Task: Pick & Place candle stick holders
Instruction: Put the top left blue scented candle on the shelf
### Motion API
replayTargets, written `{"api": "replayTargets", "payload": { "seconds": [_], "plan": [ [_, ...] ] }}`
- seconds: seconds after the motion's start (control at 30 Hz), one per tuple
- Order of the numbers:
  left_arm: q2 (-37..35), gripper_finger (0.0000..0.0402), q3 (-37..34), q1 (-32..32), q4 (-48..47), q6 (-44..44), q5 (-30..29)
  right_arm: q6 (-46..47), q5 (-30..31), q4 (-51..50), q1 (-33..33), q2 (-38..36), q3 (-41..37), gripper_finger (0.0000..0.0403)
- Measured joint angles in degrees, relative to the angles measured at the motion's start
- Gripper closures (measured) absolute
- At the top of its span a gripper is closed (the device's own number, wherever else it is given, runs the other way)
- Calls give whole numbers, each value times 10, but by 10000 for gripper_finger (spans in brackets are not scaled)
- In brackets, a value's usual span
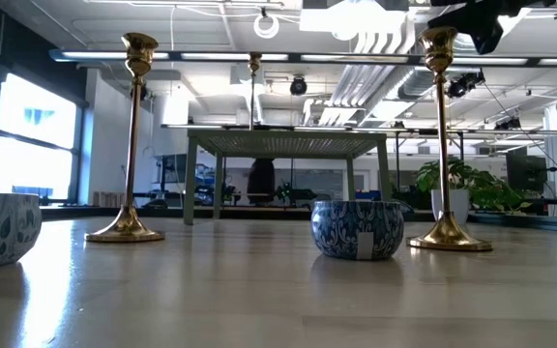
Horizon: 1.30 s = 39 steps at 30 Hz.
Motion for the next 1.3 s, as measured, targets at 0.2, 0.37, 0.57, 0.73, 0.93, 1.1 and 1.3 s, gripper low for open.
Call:
{"api": "replayTargets", "payload": {
  "seconds": [0.2, 0.37, 0.57, 0.73, 0.93, 1.1, 1.3],
  "plan": [
    [-17, 271, -50, -65, 0, -28, -6, -4, 0, -1, 0, 19, 0, 222],
    [-12, 269, -54, -101, 1, -21, -30, -4, -4, -1, 0, 35, 0, 222],
    [-12, 246, -54, -114, 1, -24, -81, 23, -32, -1, 0, 49, 0, 222],
    [-11, 232, -54, -113, 1, -20, -83, 24, -41, -1, 0, 53, 0, 221],
    [-11, 231, -54, -114, 2, -7, -98, 25, -33, -1, 0, 53, 0, 221],
    [-11, 231, -54, -113, 1, -18, -160, 40, -32, 0, 0, 53, 0, 221],
    [-11, 231, -54, -118, 1, -6, -145, 53, -27, 1, 0, 53, 0, 222]
  ]
}}
